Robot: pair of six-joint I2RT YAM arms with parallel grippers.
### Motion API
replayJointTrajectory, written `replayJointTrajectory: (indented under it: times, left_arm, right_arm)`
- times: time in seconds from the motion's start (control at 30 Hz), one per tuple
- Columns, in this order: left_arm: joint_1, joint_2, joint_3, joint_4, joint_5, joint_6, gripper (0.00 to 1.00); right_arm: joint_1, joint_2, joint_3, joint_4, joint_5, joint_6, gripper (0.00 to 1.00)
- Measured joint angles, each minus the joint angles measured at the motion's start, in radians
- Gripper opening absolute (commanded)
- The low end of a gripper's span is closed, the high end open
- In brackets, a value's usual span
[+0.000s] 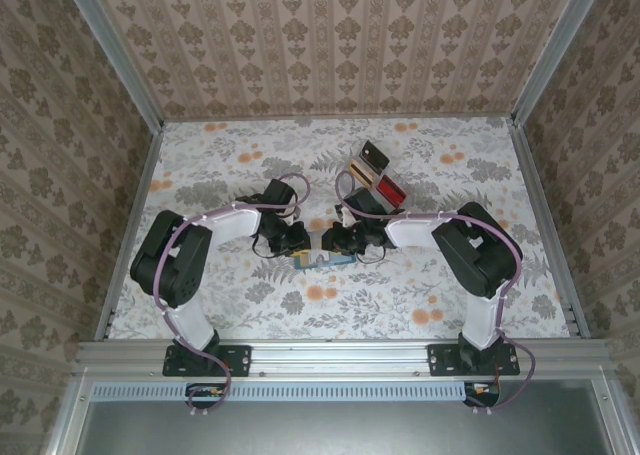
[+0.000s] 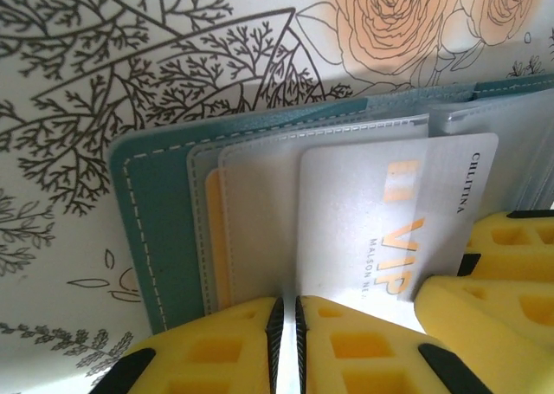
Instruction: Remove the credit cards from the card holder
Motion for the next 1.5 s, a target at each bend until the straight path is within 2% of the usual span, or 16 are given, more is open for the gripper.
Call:
replayJointTrajectory:
  times: [0.07,0.13,0.37,0.6,0.77,0.9,1.03,1.13,1.2,1.37,1.5]
  left_arm:
    - [0.0,0.0,0.0,0.0,0.0,0.003,0.17]
    - [0.0,0.0,0.0,0.0,0.0,0.003,0.17]
    - [0.0,0.0,0.005,-0.003,-0.001,0.011,0.21]
    - [0.0,-0.003,0.035,-0.002,0.029,0.013,0.43]
    - [0.002,-0.112,0.045,0.039,0.079,-0.016,0.63]
    - [0.003,-0.245,0.045,0.125,0.134,-0.061,0.7]
    - [0.003,-0.342,0.031,0.266,0.206,-0.127,0.73]
    - [0.003,-0.378,0.0,0.376,0.257,-0.183,0.71]
    - [0.003,-0.38,-0.014,0.433,0.286,-0.216,0.66]
    - [0.003,-0.38,-0.036,0.546,0.343,-0.275,0.43]
    - [0.001,-0.38,-0.043,0.632,0.372,-0.311,0.31]
  right_arm:
    - [-0.004,0.0,0.0,0.001,0.0,-0.002,0.06]
    - [-0.009,-0.006,-0.003,0.008,-0.001,-0.002,0.02]
    - [-0.058,-0.133,-0.091,0.002,0.033,-0.045,0.0]
    - [-0.142,-0.359,-0.191,-0.001,0.039,-0.13,0.0]
    - [-0.191,-0.497,-0.197,0.0,-0.037,-0.153,0.0]
    - [-0.216,-0.57,-0.197,0.009,-0.128,-0.129,0.0]
    - [-0.221,-0.602,-0.192,0.024,-0.221,-0.072,0.0]
    - [-0.221,-0.611,-0.168,0.03,-0.287,-0.022,0.0]
    - [-0.222,-0.616,-0.147,0.034,-0.323,0.007,0.0]
    - [-0.229,-0.633,-0.116,0.067,-0.382,0.081,0.0]
    - [-0.241,-0.634,-0.115,0.073,-0.41,0.114,0.0]
